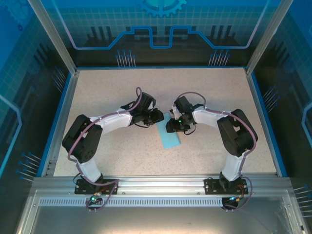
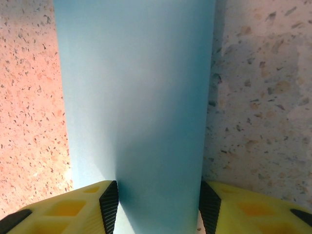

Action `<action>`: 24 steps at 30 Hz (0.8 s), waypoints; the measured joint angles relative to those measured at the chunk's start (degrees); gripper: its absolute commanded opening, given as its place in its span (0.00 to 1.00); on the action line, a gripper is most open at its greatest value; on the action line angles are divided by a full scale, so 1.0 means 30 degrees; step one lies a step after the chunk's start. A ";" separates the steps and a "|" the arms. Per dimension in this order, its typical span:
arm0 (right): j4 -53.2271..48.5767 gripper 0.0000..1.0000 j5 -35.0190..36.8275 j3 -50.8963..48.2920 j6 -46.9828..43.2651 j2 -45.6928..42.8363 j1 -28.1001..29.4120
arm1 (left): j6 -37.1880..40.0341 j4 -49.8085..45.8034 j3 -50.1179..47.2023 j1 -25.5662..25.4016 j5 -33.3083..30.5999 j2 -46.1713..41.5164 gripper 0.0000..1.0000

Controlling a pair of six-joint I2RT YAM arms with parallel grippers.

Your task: Fold a paper plane with a square sheet of paper (pick it up from the middle)

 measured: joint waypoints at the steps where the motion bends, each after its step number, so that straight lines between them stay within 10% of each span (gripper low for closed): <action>1: -0.0015 0.53 0.0015 0.0022 0.0029 0.0022 0.0044 | -0.0015 0.0007 -0.0066 0.0000 -0.0007 0.0000 0.26; 24: -0.1086 0.54 0.1107 0.0903 -0.0554 0.0546 0.0583 | -0.0073 0.0015 -0.0233 0.0000 -0.0277 0.1195 0.31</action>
